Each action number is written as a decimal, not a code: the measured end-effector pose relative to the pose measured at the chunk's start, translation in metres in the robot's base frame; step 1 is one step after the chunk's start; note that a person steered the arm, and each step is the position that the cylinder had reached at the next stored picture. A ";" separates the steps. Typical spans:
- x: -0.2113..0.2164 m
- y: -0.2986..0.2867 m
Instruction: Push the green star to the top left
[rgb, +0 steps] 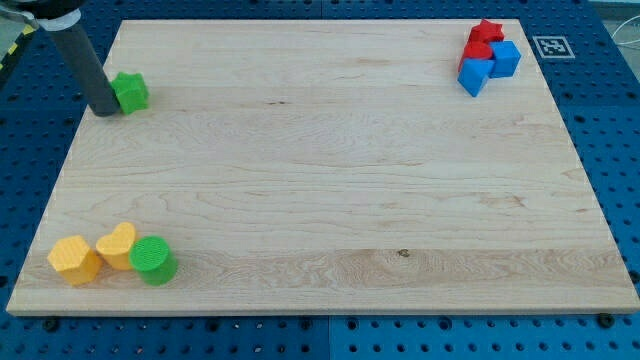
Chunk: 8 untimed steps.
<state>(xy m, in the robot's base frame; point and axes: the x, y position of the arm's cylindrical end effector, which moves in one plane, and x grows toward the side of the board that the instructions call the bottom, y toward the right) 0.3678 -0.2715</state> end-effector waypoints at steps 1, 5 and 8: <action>-0.006 0.000; 0.028 0.033; -0.013 0.033</action>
<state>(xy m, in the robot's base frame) 0.3543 -0.2387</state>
